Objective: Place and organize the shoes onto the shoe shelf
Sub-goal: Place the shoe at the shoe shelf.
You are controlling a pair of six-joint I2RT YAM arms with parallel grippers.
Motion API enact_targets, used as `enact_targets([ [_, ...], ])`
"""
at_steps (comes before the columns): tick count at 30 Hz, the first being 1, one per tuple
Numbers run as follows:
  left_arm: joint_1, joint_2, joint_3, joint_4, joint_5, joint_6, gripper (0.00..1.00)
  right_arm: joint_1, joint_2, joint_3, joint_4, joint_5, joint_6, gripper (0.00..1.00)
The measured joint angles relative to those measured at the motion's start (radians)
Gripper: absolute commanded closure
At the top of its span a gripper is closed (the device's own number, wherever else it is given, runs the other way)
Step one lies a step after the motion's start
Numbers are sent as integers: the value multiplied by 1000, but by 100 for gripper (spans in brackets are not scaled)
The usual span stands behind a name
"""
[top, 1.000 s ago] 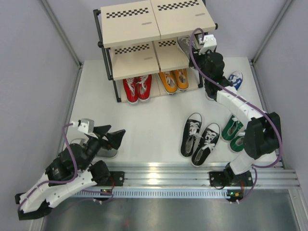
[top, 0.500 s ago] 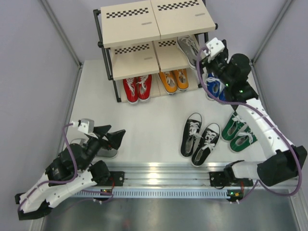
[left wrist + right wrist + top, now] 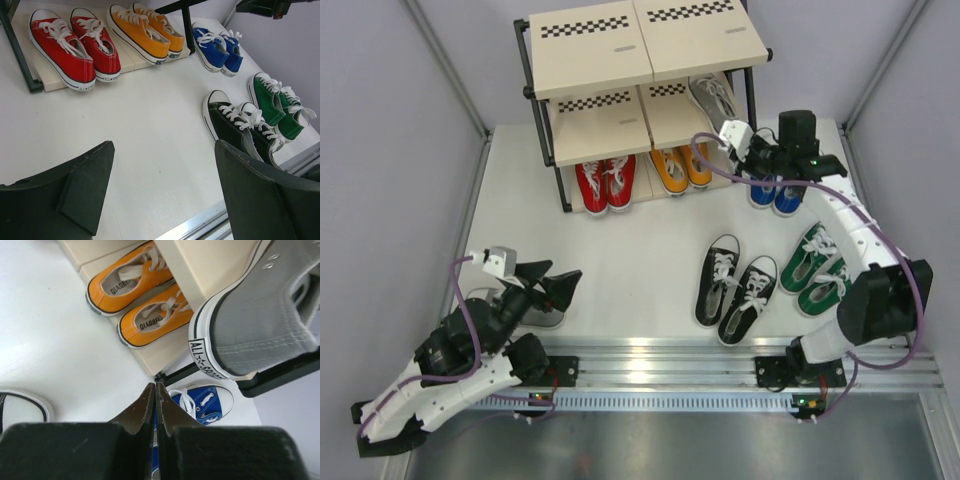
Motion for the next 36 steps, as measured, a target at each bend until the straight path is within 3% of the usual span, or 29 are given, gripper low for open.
enact_targets([
  [12, 0, 0, 0, 0, 7, 0, 13, 8, 203, 202, -82, 60, -83, 100],
  [30, 0, 0, 0, 0, 7, 0, 13, 40, 278, 280, -58, 100, -27, 94],
  [36, 0, 0, 0, 0, 6, 0, 13, 40, 292, 296, -76, 88, -29, 87],
])
